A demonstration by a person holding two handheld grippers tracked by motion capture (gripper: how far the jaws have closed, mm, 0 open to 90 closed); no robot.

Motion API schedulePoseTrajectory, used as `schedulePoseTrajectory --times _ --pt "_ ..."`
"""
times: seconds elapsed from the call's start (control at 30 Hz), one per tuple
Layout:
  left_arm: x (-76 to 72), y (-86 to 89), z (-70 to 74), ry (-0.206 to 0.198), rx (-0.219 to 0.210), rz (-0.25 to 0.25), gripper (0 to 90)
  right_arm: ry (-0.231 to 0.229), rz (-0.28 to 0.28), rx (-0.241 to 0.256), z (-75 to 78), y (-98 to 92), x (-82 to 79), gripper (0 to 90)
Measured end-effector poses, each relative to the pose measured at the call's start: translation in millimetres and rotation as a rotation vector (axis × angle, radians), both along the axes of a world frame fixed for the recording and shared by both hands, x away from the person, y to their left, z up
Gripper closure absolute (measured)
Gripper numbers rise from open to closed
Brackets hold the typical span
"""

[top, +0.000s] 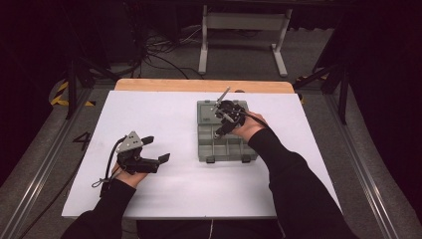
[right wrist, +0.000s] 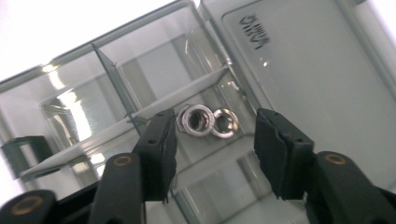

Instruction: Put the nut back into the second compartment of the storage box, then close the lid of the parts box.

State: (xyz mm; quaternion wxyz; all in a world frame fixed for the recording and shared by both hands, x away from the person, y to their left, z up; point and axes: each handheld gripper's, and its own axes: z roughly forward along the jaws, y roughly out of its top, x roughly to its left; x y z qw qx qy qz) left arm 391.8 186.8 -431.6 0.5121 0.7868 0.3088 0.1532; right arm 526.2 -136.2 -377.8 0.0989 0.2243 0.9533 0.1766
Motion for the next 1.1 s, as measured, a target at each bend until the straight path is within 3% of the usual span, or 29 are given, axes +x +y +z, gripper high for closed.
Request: schedulePoseTrajectory --times 0.17,0.47,0.73,0.83,0.9,0.97,1.0,1.1 --pt "2.0 -1.2 1.1 -0.002 0.004 -0.005 16.3 -0.069 -0.014 0.105 19.0 -23.8 -15.6 41.5" --pt "-0.6 0.1 2.7 0.000 -0.003 -0.009 21.8 -0.132 -0.027 0.237 33.9 -51.4 -36.5 30.7" --pt "1.7 3.4 4.4 0.024 -0.029 0.005 40.2 -0.168 -0.043 0.336 34.7 -77.4 -50.7 23.2" --pt "2.9 3.6 6.1 0.023 -0.032 0.030 53.6 -0.159 -0.040 0.354 32.1 -83.9 -52.4 19.6" --pt "4.3 2.6 7.2 0.011 -0.016 0.057 65.1 -0.180 -0.044 0.362 30.7 -87.6 -54.1 18.9" --pt "5.3 0.8 8.4 0.000 -0.004 0.074 77.2 -0.192 -0.047 0.375 29.8 -90.2 -56.4 20.5" --pt "5.5 -0.7 9.1 -0.001 -0.003 0.084 83.2 -0.196 -0.043 0.379 29.2 -91.9 -58.2 25.6" --pt "7.3 -3.0 11.0 -0.008 0.000 0.100 90.0 -0.210 -0.009 0.376 28.1 -94.9 -63.2 52.1"
